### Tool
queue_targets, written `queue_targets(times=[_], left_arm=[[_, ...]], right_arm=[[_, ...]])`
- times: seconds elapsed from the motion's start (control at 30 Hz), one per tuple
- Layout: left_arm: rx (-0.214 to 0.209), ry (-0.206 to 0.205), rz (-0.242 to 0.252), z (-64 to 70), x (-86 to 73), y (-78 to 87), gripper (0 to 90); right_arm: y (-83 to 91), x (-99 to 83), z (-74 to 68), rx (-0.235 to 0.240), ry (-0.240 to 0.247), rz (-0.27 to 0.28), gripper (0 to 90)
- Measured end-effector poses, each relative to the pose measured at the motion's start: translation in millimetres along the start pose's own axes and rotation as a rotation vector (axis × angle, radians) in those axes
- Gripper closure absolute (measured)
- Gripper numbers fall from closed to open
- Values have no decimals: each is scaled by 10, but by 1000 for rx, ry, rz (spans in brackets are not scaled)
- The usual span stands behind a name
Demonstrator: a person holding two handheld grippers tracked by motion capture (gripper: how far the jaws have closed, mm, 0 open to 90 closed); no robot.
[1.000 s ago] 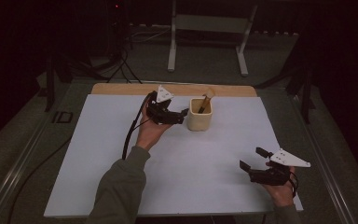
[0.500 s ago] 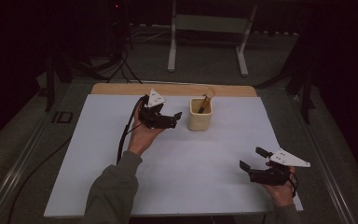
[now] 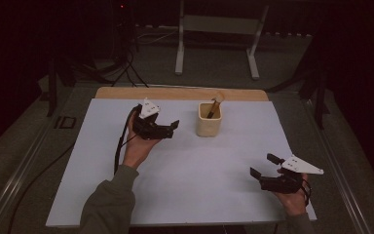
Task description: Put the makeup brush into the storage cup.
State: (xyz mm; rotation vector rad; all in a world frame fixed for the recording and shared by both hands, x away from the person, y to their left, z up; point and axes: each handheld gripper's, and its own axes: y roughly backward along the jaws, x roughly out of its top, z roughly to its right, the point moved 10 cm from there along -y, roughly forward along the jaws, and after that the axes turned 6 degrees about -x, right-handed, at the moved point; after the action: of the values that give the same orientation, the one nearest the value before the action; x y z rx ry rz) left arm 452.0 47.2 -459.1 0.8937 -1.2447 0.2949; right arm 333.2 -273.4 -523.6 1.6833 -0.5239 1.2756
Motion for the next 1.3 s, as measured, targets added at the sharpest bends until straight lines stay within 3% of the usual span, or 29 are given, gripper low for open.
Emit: queue_targets(times=[0.3,0.7,1.3], left_arm=[[24,33,10,-104,-144,153,97],[47,27,16,-138,-356,456,93],[101,75,18,-243,-897,1014,87]], right_arm=[[6,13,-6,4,-1,7,101],[7,15,-7,-1,-2,9,101],[-2,17,-9,-2,-8,8,101]])
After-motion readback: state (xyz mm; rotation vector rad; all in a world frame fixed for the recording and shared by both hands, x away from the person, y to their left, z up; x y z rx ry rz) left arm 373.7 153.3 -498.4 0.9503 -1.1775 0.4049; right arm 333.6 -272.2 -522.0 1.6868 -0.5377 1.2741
